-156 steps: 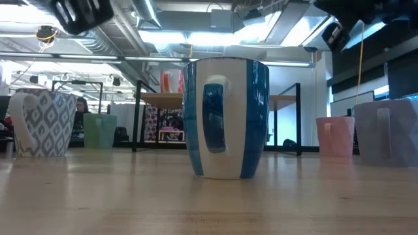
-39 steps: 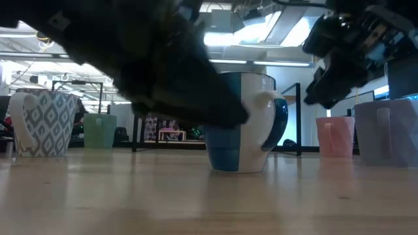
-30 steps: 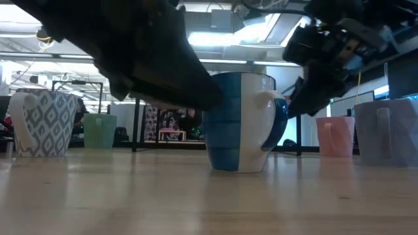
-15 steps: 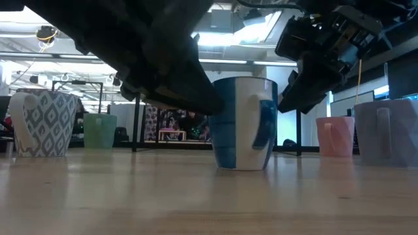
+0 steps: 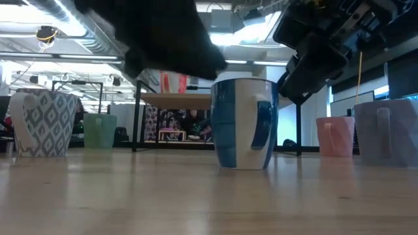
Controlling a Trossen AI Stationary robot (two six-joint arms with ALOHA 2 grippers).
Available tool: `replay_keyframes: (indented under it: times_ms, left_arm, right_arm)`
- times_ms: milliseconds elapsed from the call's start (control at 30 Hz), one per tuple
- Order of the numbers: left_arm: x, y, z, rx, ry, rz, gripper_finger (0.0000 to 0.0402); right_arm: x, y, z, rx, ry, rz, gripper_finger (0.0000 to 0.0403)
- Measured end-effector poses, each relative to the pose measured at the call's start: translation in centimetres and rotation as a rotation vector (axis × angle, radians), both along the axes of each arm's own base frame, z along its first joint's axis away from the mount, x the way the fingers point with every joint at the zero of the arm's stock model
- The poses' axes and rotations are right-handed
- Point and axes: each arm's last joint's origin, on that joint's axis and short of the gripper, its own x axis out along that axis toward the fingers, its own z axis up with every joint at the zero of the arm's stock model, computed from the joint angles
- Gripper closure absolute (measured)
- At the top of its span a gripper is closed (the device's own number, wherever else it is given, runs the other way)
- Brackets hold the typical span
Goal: Place coffee mugs
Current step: Put the blue mug on the shelf
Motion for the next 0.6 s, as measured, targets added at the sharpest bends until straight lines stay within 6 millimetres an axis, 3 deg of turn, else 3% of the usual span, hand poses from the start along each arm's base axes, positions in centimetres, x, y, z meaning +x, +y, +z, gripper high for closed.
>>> replay_keyframes:
  times_ms: [100, 200, 433, 600]
  left_arm:
    - [-0.4, -1.1, -0.5, -0.079, 0.056, -0.137, 0.0302]
    - [0.0, -1.8, -1.7, -0.085, 0.047, -0.147, 0.0301]
    - [2.1, -0.8, -3.9, -0.124, -0.011, -0.128, 0.0269]
    - [2.7, 0.3, -4.2, -0.107, 0.001, -0.104, 0.0250]
  right_arm:
    - [-0.1, -0.1, -0.2, -0.014, 0.024, -0.011, 0.0395]
    - [-0.2, -0.2, -0.3, -0.034, 0.039, -0.033, 0.0395]
    - [-0.2, -0.2, -0.3, -0.040, 0.034, -0.038, 0.0395]
    - [-0.2, -0.2, -0.3, -0.039, 0.034, -0.038, 0.0395]
